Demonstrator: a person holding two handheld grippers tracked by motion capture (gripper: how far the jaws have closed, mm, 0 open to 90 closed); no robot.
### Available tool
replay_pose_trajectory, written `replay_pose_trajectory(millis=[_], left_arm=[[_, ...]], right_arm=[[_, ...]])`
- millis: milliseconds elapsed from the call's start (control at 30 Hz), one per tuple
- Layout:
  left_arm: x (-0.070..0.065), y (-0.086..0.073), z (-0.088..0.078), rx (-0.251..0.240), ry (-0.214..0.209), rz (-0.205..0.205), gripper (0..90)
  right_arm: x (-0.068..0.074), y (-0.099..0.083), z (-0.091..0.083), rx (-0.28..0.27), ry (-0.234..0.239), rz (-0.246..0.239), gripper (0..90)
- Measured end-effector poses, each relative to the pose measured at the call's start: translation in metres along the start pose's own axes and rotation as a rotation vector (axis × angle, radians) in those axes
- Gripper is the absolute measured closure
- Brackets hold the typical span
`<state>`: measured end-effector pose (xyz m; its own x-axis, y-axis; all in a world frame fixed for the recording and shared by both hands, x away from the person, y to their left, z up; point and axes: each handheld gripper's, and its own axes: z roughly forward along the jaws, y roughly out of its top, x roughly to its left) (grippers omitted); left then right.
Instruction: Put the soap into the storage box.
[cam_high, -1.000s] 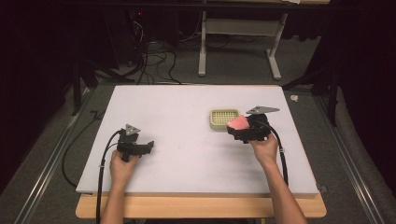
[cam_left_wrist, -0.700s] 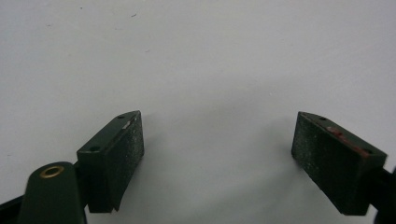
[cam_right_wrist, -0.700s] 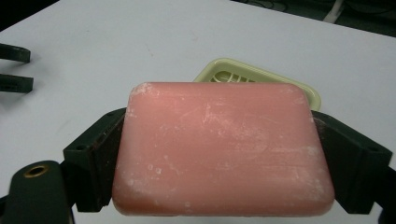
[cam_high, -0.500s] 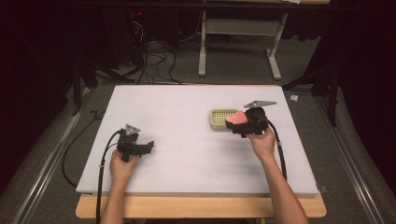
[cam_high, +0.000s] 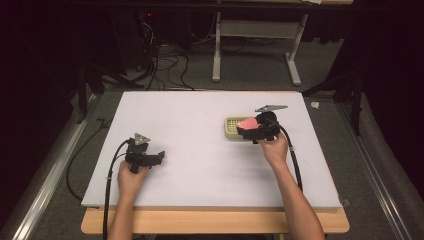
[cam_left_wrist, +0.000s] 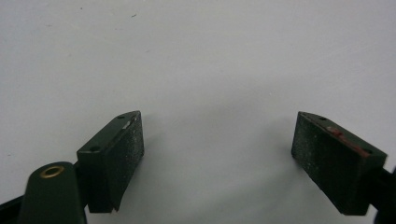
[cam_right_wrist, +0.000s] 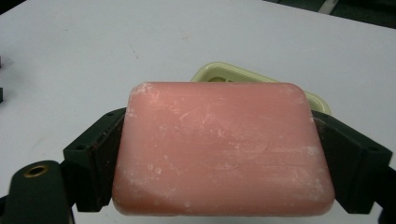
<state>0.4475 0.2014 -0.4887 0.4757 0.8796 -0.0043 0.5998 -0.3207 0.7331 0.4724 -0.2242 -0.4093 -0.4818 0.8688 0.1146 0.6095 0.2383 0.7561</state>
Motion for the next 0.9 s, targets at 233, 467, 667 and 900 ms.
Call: replay_pose_trajectory(millis=[233,467,667,900], left_arm=[[0.0,0.0,0.0,0.0,0.0,0.0,17.4],[0.0,0.0,0.0,-0.001,0.0,-0.001,17.4],[0.0,0.0,0.0,-0.002,0.0,-0.002,17.4],[0.0,0.0,0.0,-0.002,0.0,-0.003,17.4]], right_arm=[[0.002,0.006,0.014,0.024,0.002,0.004,13.7],[-0.001,0.01,0.025,0.048,-0.017,0.018,13.7],[-0.004,0.011,0.036,0.08,-0.043,0.037,13.7],[-0.007,0.013,0.043,0.105,-0.073,0.049,13.7]])
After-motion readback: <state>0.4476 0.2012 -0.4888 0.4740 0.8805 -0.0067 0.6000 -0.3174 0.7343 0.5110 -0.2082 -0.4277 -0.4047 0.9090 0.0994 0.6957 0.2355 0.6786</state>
